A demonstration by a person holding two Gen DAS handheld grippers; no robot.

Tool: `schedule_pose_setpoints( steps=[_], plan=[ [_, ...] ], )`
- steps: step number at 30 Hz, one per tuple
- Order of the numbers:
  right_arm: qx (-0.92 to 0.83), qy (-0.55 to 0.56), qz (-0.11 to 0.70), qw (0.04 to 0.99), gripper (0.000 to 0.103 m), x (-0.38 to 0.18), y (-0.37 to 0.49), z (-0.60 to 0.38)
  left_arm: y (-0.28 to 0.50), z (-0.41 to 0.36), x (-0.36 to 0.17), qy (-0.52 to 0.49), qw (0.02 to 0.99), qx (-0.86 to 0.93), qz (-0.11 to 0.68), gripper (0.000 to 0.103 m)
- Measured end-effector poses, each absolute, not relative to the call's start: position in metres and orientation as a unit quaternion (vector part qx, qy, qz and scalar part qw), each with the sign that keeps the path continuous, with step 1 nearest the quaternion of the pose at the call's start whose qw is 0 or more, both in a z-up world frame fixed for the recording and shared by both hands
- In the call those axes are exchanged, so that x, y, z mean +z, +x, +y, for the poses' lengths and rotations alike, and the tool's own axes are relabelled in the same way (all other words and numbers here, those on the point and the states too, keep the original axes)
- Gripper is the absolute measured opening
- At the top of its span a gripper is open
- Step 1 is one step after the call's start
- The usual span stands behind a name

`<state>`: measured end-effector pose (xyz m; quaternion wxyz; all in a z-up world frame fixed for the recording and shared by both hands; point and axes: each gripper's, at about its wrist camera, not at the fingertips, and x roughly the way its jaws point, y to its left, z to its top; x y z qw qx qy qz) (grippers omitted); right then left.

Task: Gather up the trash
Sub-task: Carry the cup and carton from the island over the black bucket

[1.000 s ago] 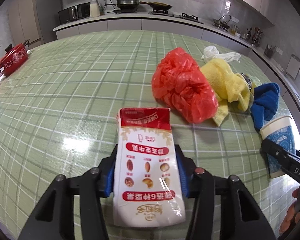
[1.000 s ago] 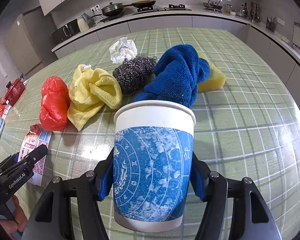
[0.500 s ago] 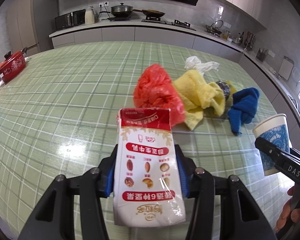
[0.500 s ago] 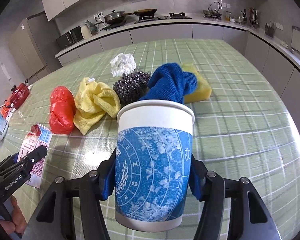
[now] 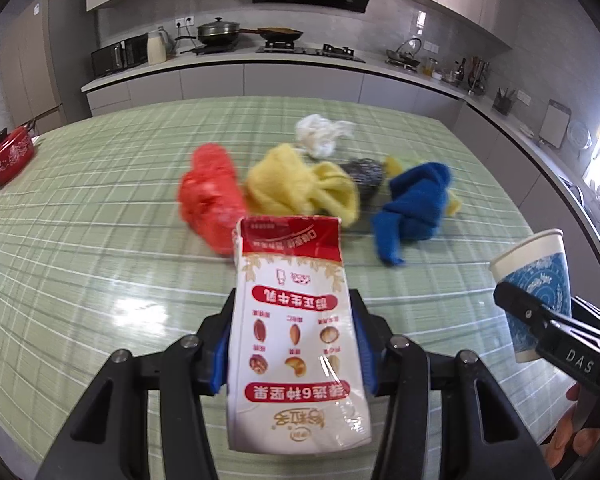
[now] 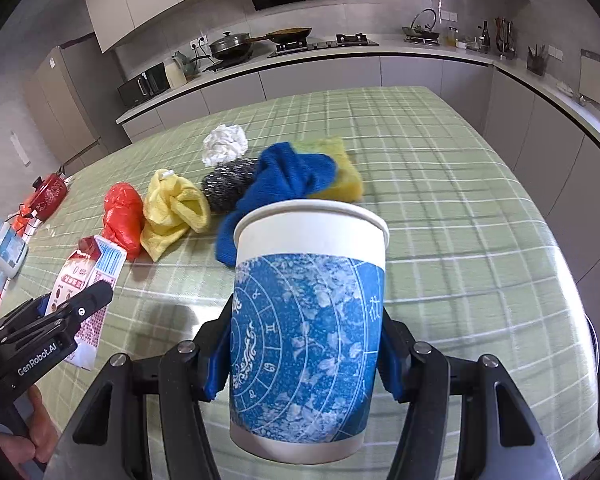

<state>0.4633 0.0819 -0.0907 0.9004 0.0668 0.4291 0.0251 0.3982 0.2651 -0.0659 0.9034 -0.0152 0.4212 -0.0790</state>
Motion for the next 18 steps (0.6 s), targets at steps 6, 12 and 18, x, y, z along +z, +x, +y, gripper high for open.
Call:
schedule_pose_setpoints(
  steps=[6, 12, 18],
  plan=[
    [0.036, 0.078, 0.430, 0.899, 0.062, -0.088, 0.451, 0.038, 0.387, 0.217, -0.065, -0.017, 0.904, -0.077, 0.421, 0.051],
    [0.047, 0.090, 0.437, 0.894, 0.062, -0.090, 0.442, -0.004, 0.374, 0.175, -0.065, -0.021, 0.901, -0.085, 0.424, 0.051],
    [0.036, 0.107, 0.427, 0.897, 0.062, -0.084, 0.426, -0.030, 0.366, 0.145, -0.061, -0.003, 0.897, -0.110, 0.428, 0.051]
  ],
)
